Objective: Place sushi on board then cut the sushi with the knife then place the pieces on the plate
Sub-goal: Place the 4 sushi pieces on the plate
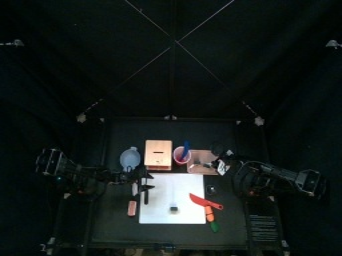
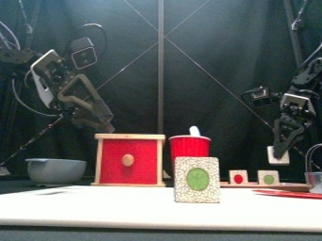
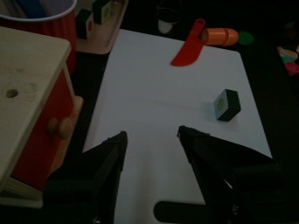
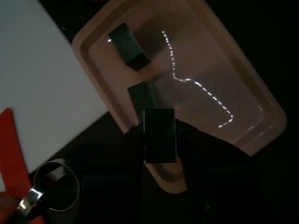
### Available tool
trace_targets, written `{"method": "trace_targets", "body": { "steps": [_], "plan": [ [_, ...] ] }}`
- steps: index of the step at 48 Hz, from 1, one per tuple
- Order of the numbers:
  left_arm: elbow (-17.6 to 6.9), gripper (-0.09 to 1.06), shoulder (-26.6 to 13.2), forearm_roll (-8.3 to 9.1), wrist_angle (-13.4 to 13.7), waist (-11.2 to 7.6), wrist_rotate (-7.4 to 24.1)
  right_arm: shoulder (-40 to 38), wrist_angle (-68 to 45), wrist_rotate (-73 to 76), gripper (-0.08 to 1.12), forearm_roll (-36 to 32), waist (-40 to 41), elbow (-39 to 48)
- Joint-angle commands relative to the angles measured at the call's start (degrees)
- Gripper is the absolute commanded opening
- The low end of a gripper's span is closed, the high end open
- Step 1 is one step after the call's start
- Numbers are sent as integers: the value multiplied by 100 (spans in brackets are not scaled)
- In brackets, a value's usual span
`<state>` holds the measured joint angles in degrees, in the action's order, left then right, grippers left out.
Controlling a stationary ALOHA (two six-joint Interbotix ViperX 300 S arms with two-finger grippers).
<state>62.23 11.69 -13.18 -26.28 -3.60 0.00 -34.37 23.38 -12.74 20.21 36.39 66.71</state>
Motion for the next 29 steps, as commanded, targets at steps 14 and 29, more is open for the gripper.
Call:
{"method": "trace_targets", "body": {
  "steps": [14, 29],
  "plan": [
    [-105, 86, 18, 0, -35, 18, -9, 114, 44, 0, 58, -9, 378, 0],
    [-114, 86, 18, 0, -35, 18, -9, 211, 44, 0, 82, 35, 448, -18]
  ]
}}
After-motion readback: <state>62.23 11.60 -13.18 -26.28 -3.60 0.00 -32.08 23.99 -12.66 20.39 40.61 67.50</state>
